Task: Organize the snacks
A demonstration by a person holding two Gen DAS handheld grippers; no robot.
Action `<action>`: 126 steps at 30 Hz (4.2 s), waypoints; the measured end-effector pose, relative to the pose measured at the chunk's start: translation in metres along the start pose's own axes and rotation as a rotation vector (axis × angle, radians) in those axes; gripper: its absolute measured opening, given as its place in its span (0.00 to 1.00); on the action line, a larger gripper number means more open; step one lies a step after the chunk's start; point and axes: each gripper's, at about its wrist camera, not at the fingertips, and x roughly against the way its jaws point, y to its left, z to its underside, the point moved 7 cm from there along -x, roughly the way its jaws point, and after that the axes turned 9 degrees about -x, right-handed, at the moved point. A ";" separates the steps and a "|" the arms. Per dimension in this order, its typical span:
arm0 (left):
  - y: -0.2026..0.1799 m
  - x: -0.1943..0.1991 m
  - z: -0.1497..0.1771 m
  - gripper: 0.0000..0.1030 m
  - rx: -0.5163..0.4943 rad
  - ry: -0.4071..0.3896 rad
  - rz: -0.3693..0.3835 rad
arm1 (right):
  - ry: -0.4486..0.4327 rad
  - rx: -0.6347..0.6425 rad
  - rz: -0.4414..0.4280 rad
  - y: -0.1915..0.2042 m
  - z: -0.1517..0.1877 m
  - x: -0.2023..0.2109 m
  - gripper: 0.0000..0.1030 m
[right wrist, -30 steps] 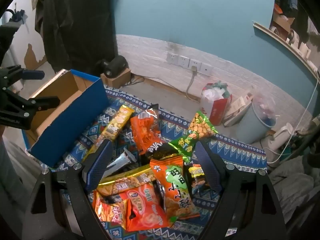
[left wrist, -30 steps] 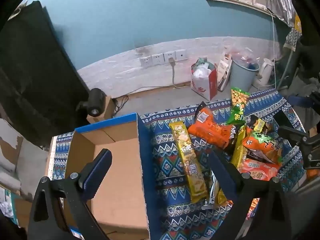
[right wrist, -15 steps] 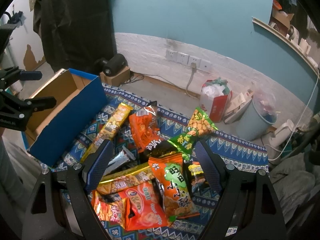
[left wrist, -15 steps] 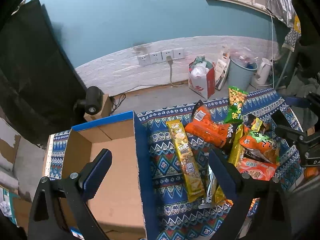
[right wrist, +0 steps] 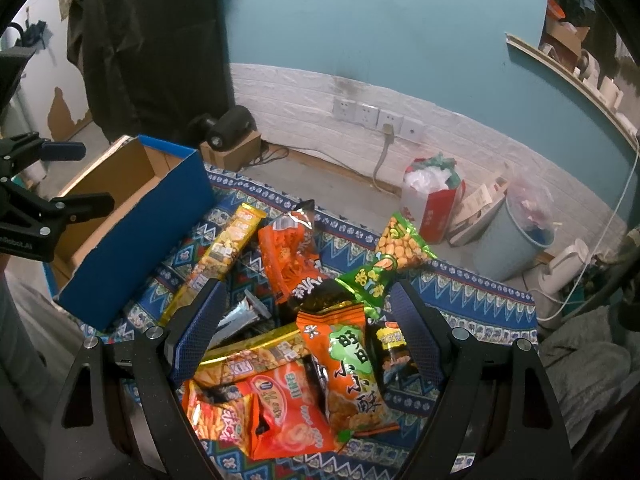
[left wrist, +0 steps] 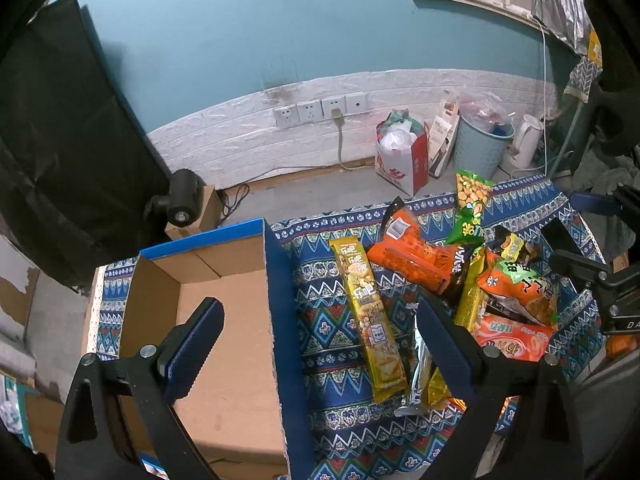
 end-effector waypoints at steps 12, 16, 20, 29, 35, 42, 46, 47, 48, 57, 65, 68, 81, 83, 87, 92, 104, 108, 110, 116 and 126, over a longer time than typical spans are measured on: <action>-0.005 -0.002 0.004 0.96 0.002 0.003 0.008 | 0.008 0.003 -0.003 0.000 0.001 0.000 0.80; -0.003 -0.002 0.003 0.96 0.001 0.009 0.006 | 0.012 0.002 -0.002 0.000 0.001 0.001 0.80; -0.002 -0.004 0.003 0.96 0.001 0.017 0.007 | 0.017 0.001 -0.001 -0.001 0.002 0.000 0.80; 0.000 -0.004 0.000 0.96 0.002 0.017 0.013 | 0.028 -0.006 -0.003 -0.003 0.002 -0.003 0.80; 0.000 -0.004 -0.001 0.96 0.002 0.019 0.015 | 0.030 -0.006 -0.003 -0.003 0.002 -0.003 0.80; -0.001 -0.003 -0.001 0.96 0.001 0.020 0.017 | 0.033 -0.009 0.001 -0.004 0.002 -0.005 0.80; -0.001 -0.003 -0.001 0.96 0.001 0.020 0.017 | 0.034 -0.010 0.001 -0.004 0.003 -0.005 0.80; -0.001 -0.004 -0.001 0.96 0.001 0.021 0.016 | 0.034 -0.010 0.000 -0.004 0.003 -0.005 0.80; -0.001 -0.003 -0.001 0.96 0.001 0.022 0.017 | 0.034 -0.010 0.000 -0.004 0.003 -0.004 0.80; -0.001 -0.004 -0.001 0.96 0.000 0.020 0.018 | 0.034 -0.010 0.000 -0.005 0.002 -0.004 0.80; -0.004 -0.007 0.002 0.96 -0.001 0.025 0.020 | 0.037 -0.010 0.001 -0.006 0.003 -0.005 0.80; -0.005 -0.008 0.003 0.96 0.001 0.030 0.027 | 0.038 -0.010 0.002 -0.007 0.004 -0.005 0.80; -0.012 -0.047 0.006 0.96 0.003 0.120 0.053 | 0.099 -0.012 0.022 -0.023 0.014 -0.026 0.80; -0.015 -0.059 0.010 0.96 0.009 0.150 0.064 | 0.123 -0.014 0.026 -0.028 0.017 -0.035 0.80; -0.024 -0.081 0.018 0.96 0.013 0.196 0.087 | 0.186 -0.011 0.039 -0.037 0.027 -0.055 0.80; -0.036 -0.106 0.026 0.96 0.003 0.254 0.099 | 0.271 -0.006 0.066 -0.049 0.047 -0.079 0.80; -0.057 -0.156 0.029 0.96 0.002 0.328 0.099 | 0.401 -0.033 0.064 -0.066 0.086 -0.112 0.80; -0.059 -0.174 0.031 0.90 0.004 0.353 0.082 | 0.426 -0.030 0.061 -0.070 0.097 -0.121 0.70; -0.057 -0.183 0.034 0.89 0.014 0.375 0.081 | 0.437 -0.039 0.041 -0.070 0.099 -0.125 0.55; -0.050 -0.202 0.040 0.79 0.040 0.416 0.094 | 0.401 -0.057 0.008 -0.071 0.096 -0.126 0.30; -0.062 -0.202 0.035 0.35 -0.033 0.372 0.091 | 0.336 -0.117 0.013 -0.082 0.072 -0.116 0.30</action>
